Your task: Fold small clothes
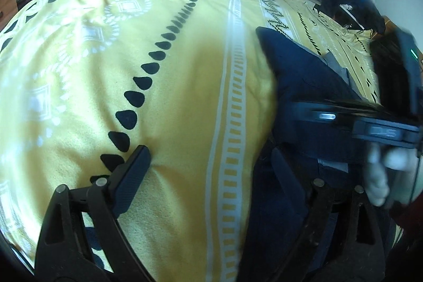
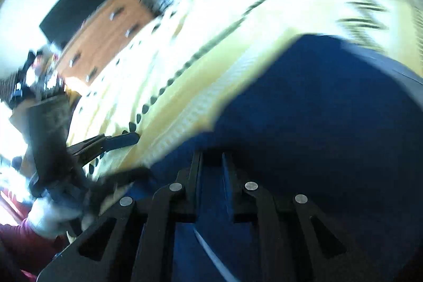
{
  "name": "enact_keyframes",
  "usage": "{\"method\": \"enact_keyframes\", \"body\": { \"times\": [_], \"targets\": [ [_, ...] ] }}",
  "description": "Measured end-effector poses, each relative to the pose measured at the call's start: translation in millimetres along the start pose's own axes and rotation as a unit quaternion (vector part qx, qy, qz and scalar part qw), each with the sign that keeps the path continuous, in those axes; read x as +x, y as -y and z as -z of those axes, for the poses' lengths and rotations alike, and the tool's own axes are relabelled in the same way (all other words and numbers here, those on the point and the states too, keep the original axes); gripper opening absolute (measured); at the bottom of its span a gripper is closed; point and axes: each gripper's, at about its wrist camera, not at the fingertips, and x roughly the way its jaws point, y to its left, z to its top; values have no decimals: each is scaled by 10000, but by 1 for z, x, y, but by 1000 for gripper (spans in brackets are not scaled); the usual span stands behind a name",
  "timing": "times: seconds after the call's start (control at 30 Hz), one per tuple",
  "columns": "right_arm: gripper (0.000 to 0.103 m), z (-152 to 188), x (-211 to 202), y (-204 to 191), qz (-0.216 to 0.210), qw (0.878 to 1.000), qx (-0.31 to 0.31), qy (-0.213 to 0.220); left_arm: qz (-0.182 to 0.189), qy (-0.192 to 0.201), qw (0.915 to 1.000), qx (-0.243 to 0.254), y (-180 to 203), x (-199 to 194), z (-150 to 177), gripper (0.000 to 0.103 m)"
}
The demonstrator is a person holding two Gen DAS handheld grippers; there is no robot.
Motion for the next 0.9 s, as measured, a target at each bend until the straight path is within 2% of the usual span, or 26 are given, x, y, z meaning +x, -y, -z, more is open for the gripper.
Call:
{"method": "enact_keyframes", "body": {
  "times": [0.07, 0.2, 0.23, 0.3, 0.33, 0.4, 0.47, 0.53, 0.6, 0.63, 0.7, 0.8, 0.9],
  "targets": [
    [19, -13, 26, -8, 25, 9996, -213, -208, 72, 13, 10000, -19, 0, -3, 2, 92],
    [14, -48, 62, 0, 25, 9996, -186, -192, 358, 138, 9990, -235, -12, -13, 10, 92],
    [14, -56, 59, 2, 23, 9998, -126, -126, 450, 178, 9983, -324, -16, -15, 11, 92],
    [23, -61, 36, -2, 7, 9996, -107, 247, 674, 247, 9961, -512, -25, -19, 12, 92],
    [23, -57, 13, -2, -35, 9988, -117, 479, 781, 274, 9949, -579, -28, -21, 13, 92],
    [23, -39, -20, -4, 147, 9974, -313, 632, 849, 295, 9940, -621, -30, -22, 14, 92],
    [22, -11, -32, -7, 476, 9958, -664, 425, 826, 314, 9940, -648, -29, -26, 14, 92],
    [21, 14, -25, -8, 610, 9945, -845, 101, 837, 347, 9933, -712, -30, -32, 15, 95],
    [20, 27, -3, -13, 503, 9940, -957, -173, 719, 351, 9937, -790, -33, -38, 16, 98],
    [20, 27, 4, -15, 462, 9934, -1038, -151, 616, 335, 9944, -785, -33, -40, 15, 99],
    [19, 16, 21, -24, 428, 9928, -1120, -74, 407, 353, 9958, -744, -37, -48, 17, 99],
    [19, -6, 53, -34, 275, 9935, -1085, -182, 12, 389, 9964, -756, -50, -59, 18, 100],
    [19, -16, 31, -35, 206, 9956, -906, 130, -251, 496, 9945, -889, -68, -75, 22, 101]
  ]
}}
